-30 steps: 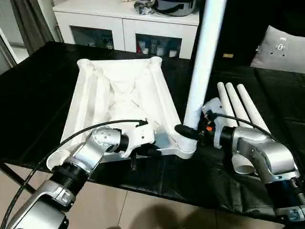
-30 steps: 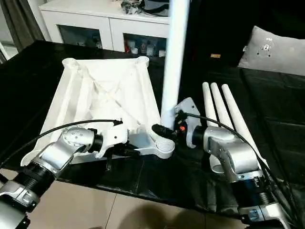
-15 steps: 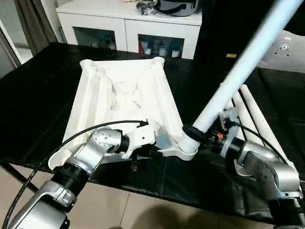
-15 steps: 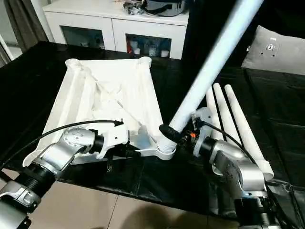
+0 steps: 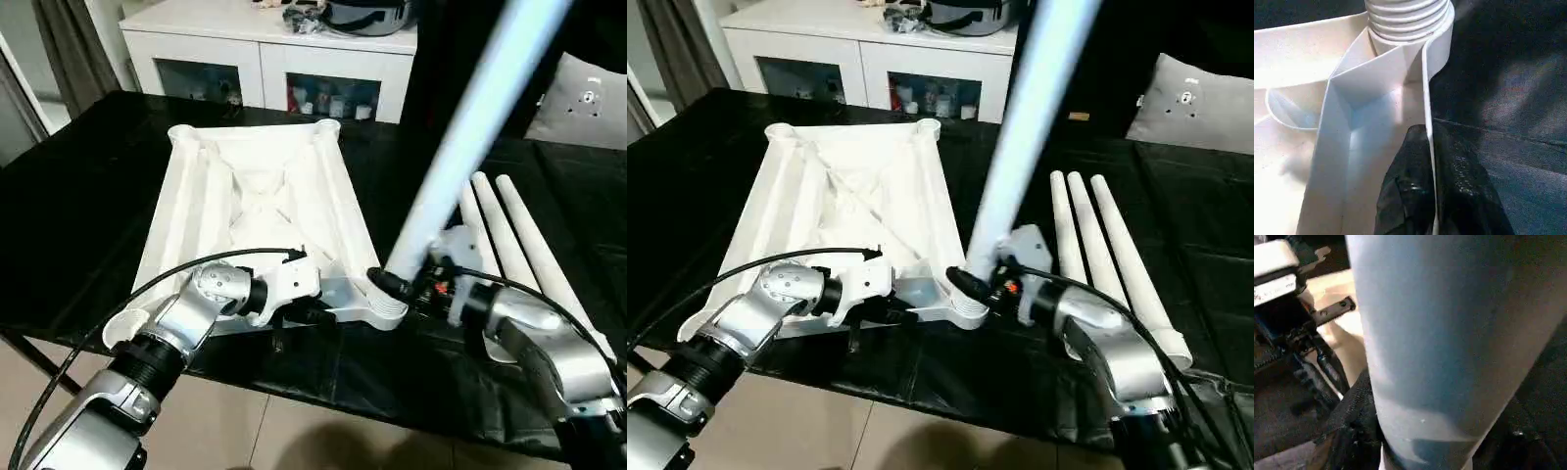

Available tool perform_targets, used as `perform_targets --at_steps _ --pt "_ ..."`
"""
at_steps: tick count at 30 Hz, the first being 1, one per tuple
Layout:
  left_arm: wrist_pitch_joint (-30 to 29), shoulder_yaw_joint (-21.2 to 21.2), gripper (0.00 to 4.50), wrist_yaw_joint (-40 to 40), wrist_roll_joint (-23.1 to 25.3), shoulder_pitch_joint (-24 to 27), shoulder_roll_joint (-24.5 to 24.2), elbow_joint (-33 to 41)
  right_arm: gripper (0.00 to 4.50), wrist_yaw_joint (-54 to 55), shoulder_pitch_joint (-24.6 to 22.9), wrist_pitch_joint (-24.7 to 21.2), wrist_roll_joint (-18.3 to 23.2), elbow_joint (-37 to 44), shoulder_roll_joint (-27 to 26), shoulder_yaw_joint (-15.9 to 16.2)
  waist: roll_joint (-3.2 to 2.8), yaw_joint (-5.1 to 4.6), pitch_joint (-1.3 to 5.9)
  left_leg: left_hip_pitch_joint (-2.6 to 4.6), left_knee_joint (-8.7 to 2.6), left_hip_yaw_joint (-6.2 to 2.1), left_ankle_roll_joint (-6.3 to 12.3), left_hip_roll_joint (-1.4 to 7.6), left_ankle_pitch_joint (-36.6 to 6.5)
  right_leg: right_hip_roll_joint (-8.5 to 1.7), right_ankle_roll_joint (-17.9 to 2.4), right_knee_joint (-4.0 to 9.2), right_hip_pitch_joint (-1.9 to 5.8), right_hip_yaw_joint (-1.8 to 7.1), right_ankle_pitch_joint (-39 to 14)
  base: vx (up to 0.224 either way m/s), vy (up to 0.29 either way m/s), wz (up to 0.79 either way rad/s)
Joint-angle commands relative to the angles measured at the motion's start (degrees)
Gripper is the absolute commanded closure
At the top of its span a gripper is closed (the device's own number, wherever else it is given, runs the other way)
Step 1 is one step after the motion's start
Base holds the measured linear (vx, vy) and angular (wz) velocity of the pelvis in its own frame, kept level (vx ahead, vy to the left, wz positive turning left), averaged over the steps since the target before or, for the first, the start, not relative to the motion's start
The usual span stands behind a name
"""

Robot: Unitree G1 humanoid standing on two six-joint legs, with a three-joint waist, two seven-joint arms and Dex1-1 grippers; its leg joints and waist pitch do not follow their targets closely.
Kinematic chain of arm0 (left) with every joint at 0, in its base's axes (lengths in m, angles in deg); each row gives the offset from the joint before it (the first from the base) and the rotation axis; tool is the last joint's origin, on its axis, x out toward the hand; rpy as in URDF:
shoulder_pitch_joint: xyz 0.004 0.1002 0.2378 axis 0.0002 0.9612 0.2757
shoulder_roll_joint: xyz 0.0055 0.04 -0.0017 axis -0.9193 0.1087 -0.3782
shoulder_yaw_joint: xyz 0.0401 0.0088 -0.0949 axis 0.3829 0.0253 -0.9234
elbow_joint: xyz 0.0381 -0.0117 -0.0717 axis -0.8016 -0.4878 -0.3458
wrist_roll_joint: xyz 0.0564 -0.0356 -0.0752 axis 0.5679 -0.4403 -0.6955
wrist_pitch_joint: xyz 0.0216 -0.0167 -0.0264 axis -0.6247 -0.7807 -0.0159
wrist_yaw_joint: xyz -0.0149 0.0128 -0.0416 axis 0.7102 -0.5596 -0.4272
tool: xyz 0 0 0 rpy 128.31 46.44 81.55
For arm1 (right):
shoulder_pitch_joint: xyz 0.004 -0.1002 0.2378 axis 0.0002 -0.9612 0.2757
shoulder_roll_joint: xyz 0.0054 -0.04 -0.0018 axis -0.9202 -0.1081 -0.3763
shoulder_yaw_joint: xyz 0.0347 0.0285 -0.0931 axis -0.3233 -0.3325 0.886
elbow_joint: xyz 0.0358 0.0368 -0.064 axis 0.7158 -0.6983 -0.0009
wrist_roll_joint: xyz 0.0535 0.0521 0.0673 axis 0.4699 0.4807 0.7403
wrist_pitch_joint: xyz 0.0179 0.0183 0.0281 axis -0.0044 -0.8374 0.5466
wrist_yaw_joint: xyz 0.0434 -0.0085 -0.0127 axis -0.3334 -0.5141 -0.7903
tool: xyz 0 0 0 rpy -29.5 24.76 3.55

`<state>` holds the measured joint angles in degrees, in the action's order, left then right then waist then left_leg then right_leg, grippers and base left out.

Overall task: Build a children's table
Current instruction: Insert table leg to table base, then rotate leg to tighten

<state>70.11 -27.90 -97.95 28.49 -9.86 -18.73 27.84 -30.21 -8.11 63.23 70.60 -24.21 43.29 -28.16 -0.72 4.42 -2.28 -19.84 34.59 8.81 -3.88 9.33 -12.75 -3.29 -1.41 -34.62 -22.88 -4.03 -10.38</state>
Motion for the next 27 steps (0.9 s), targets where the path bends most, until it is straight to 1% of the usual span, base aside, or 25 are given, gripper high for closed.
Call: perform_targets --at_steps 1,3,4,5,6,7,8,10,13,16,17,18,19,20,21,22,23,24,25,26,27 --pt "0.29 -1.23 4.5 0.78 2.32 -1.48 -1.67 -1.74 2.61 -1.03 -1.05 -2.75 -2.67 -4.27 1.07 2.46 0.44 0.08 2.3 -0.24 -4.72 -1.09 2.3 3.16 -12.65 -5.43 -4.26 6.48 2.43 2.98 -30.97 0.0 0.0 0.0" --pt "0.64 -1.3 4.5 0.42 2.35 -2.11 -1.76 -2.54 2.61 -2.13 0.05 -3.22 -3.09 -5.26 1.38 3.76 0.44 0.04 2.35 -0.28 -4.78 -1.13 2.41 3.25 -12.33 -5.46 -4.42 6.48 2.5 2.93 -30.44 0.0 0.0 0.0" --pt "0.94 -1.3 4.5 0.2 2.42 -2.54 -1.82 -3.12 2.61 -2.94 0.58 -3.65 -2.96 -5.89 1.4 4.37 0.59 0.05 2.4 -0.38 -4.79 -1.13 2.62 3.3 -11.76 -5.5 -4.67 6.36 2.58 2.97 -29.41 0.0 0.0 0.0" --pt "1.21 -1.31 4.5 0.02 2.48 -2.97 -1.88 -3.7 2.61 -3.35 1.06 -3.78 -3.13 -6.62 1.21 4.79 0.53 0.05 2.39 -0.39 -4.81 -1.12 2.68 3.3 -11.61 -5.48 -4.83 6.34 2.58 3.0 -29.03 0.0 0.0 0.0" --pt "1.37 -1.32 4.5 -0.1 2.53 -3.27 -1.91 -4.09 2.61 -3.61 1.38 -3.83 -3.29 -7.12 1.08 5.07 0.54 -0.04 2.44 -0.42 -4.85 -1.15 2.69 3.41 -11.49 -5.51 -5.47 6.16 2.61 3.02 -27.56 0.0 0.0 0.0" --pt "1.37 -1.32 4.5 -0.1 2.53 -3.27 -1.91 -4.09 2.61 -3.61 1.38 -3.83 -3.29 -7.12 1.08 5.07 0.54 -0.04 2.44 -0.42 -4.85 -1.15 2.69 3.41 -11.49 -5.51 -5.47 6.16 2.61 3.02 -27.56 0.0 0.0 0.0" --pt "1.63 -1.3 4.5 -0.19 2.62 -3.72 -1.95 -4.72 2.61 -3.97 1.85 -3.69 -3.63 -7.84 0.99 5.59 0.54 -0.06 2.43 -0.31 -4.85 -1.11 2.63 3.48 -11.62 -5.54 -5.89 6.11 2.55 3.06 -26.85 0.0 0.0 0.0" --pt "1.96 -1.32 4.5 -0.43 2.67 -4.49 -2.09 -5.77 2.61 -4.58 2.49 -3.59 -4.01 -8.64 0.74 6.47 0.71 -0.11 2.53 -0.44 -4.83 -1.07 2.67 3.5 -10.82 -5.58 -6.66 5.83 2.78 3.14 -24.91 0.0 0.0 0.0" --pt "1.81 -1.52 4.5 -0.65 2.4 -4.63 -2.21 -5.91 2.61 -4.47 2.56 -4.09 -3.85 -8.49 0.39 6.78 0.7 -0.1 2.54 -0.44 -4.83 -1.03 2.69 3.61 -10.35 -5.68 -7.52 5.57 2.87 3.22 -23.36 0.0 0.0 0.0" --pt "0.75 -1.99 4.5 -0.62 1.83 -3.61 -2.39 -4.89 2.61 -3.24 2.2 -5.56 -3.33 -7.79 -0.27 6.35 0.72 -0.23 2.52 -0.45 -4.89 -1.03 2.54 3.65 -10.32 -5.67 -7.91 5.46 2.91 3.24 -22.93 0.0 0.0 0.0" --pt "0.14 -2.29 4.5 -0.42 1.56 -3.05 -2.39 -4.37 2.61 -2.17 2.02 -6.64 -3.08 -7.54 -0.74 5.94 0.69 -0.26 2.47 -0.4 -4.92 -1.03 2.5 3.66 -10.58 -5.67 -7.89 5.54 2.85 3.24 -23.27 0.0 0.0 0.0" --pt "-2.29 -3.39 4.5 0.87 0.51 -1.56 -1.96 -2.33 2.61 1.64 1.89 -8.63 -3.34 -7.33 -2.22 4.92 0.93 -0.37 2.36 -0.45 -4.97 -1.0 2.36 3.61 -10.75 -5.7 -7.72 5.63 2.88 3.26 -24.15 0.0 0.0 0.0" --pt "-3.64 -4.04 4.5 1.67 -0.1 -0.82 -1.63 -1.24 2.61 3.77 1.93 -9.42 -3.72 -7.38 -3.05 4.4 0.74 -0.63 2.4 -0.56 -5.12 -1.14 1.71 3.69 -10.55 -5.84 -7.85 5.42 2.96 3.25 -24.54 0.0 0.0 0.0" --pt "-5.05 -4.79 4.5 3.02 -0.59 -0.04 -1.2 0.06 2.61 5.81 2.03 -10.09 -4.11 -7.41 -3.92 3.96 0.76 -0.92 2.12 -0.52 -5.18 -1.18 1.49 3.5 -12.48 -5.7 -6.65 5.99 2.72 3.07 -28.08 0.0 0.0 0.0" --pt "-6.71 -5.66 4.5 4.78 -1.13 0.9 -0.58 1.69 2.61 8.18 2.21 -10.8 -4.47 -7.46 -5.07 3.43 0.73 -1.1 2.12 -0.31 -5.24 -1.23 1.05 3.56 -13.32 -5.69 -6.33 5.95 2.62 3.09 -29.28 0.0 0.0 0.0" --pt "-9.84 -6.63 4.5 8.42 -1.16 2.73 0.67 5.01 2.61 12.83 2.93 -11.8 -5.39 -8.02 -7.51 2.47 0.81 -1.58 1.97 -0.37 -5.33 -1.44 0.36 3.53 -14.87 -5.77 -5.71 6.11 2.49 2.92 -31.98 0.0 0.0 0.0" --pt "-11.2 -6.88 4.5 10.1 -0.89 3.59 1.22 6.58 2.61 15.14 3.37 -12.17 -5.9 -8.46 -8.71 2.02 0.81 -1.93 1.97 -0.36 -5.45 -1.56 -0.28 3.7 -15.68 -5.86 -5.68 6.06 2.44 2.9 -32.8 0.0 0.0 0.0" --pt "-11.97 -6.86 4.5 10.99 -0.56 4.12 1.51 7.64 2.61 16.53 3.71 -12.45 -6.18 -8.82 -9.48 1.75 0.97 -2.45 1.95 -0.29 -5.28 -1.69 -0.47 3.3 -16.98 -5.69 -4.27 6.53 2.22 2.62 -35.77 0.0 0.0 0.0" --pt "-12.53 -6.78 4.5 11.61 -0.26 4.52 1.73 8.48 2.61 17.56 3.98 -12.71 -6.39 -9.1 -10.07 1.51 0.82 -2.6 2.01 0.05 -5.13 -1.64 -0.19 3.19 -17.7 -5.71 -3.41 7.01 1.96 2.6 -37.19 0.0 0.0 0.0" --pt "-13.87 -6.9 4.5 13.16 0.12 5.14 2.56 9.88 2.61 18.99 4.49 -12.84 -6.74 -9.65 -10.99 1.33 0.98 -2.66 1.96 0.07 -5.16 -1.62 0.12 3.14 -17.82 -5.63 -3.16 7.22 1.88 2.54 -37.38 0.0 0.0 0.0" --pt "-17.8 -7.03 4.5 17.63 1.54 6.63 5.2 13.61 2.61 23.16 6.16 -12.37 -7.91 -11.69 -13.46 0.82 0.95 -2.77 1.96 -0.03 -5.28 -1.67 0.1 3.29 -17.88 -5.68 -3.34 7.12 1.84 2.65 -36.86 0.0 0.0 0.0"
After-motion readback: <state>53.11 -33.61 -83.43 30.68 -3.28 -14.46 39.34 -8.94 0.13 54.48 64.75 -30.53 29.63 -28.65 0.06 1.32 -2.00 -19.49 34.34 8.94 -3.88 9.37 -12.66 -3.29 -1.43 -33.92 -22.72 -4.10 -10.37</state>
